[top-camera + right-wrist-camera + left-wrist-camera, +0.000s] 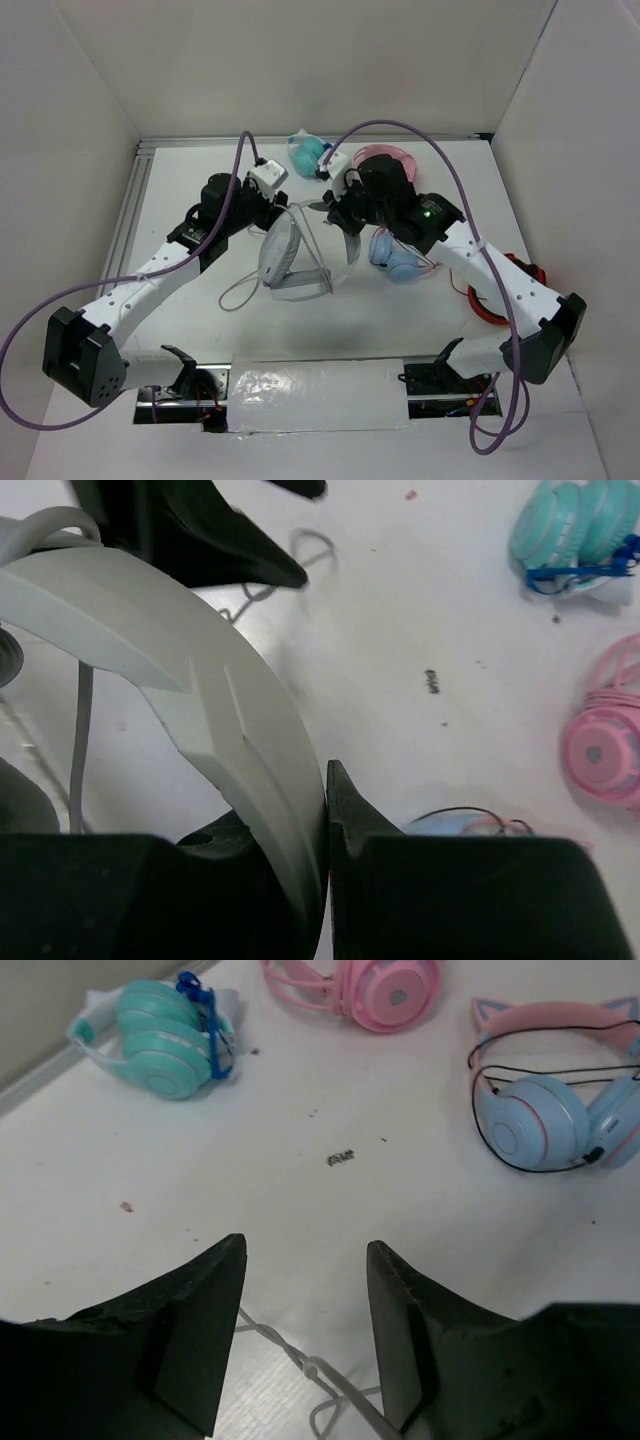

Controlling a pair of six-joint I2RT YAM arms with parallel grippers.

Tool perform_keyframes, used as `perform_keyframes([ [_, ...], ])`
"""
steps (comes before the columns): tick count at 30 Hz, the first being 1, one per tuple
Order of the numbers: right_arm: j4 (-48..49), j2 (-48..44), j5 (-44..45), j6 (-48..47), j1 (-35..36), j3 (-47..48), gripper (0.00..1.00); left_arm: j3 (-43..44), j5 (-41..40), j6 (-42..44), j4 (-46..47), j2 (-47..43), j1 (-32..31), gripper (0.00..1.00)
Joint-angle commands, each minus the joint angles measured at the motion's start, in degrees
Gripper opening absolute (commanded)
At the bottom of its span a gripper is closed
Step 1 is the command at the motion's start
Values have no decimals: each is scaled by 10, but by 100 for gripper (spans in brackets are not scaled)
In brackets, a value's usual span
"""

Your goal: Wrap the headphones

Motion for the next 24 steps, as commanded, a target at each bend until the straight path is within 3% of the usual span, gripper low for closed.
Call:
perform_keyframes([
  [1,-24,-27,-105,116,10,104,0,-53,115,-33,131,-15,11,64],
  [3,-43,-19,-126,131,22,148,0,-90,165,-62,200,-14,10,77],
  [10,-111,17,-129,190,48,274,0,-125,268,-124,350,41,8,79],
  [13,-127,31,-127,217,44,322,0,-120,288,-140,368,72,2,69],
  [16,-129,44,-108,247,32,364,0,-123,289,-154,362,102,-3,47],
  [20,-132,68,-69,289,-14,432,0,-154,311,-161,352,108,-10,42],
  [21,-134,79,-80,303,-54,469,0,-185,313,-161,353,104,-18,42],
  [24,-134,97,-85,321,-80,495,0,-213,323,-160,362,93,-24,39],
])
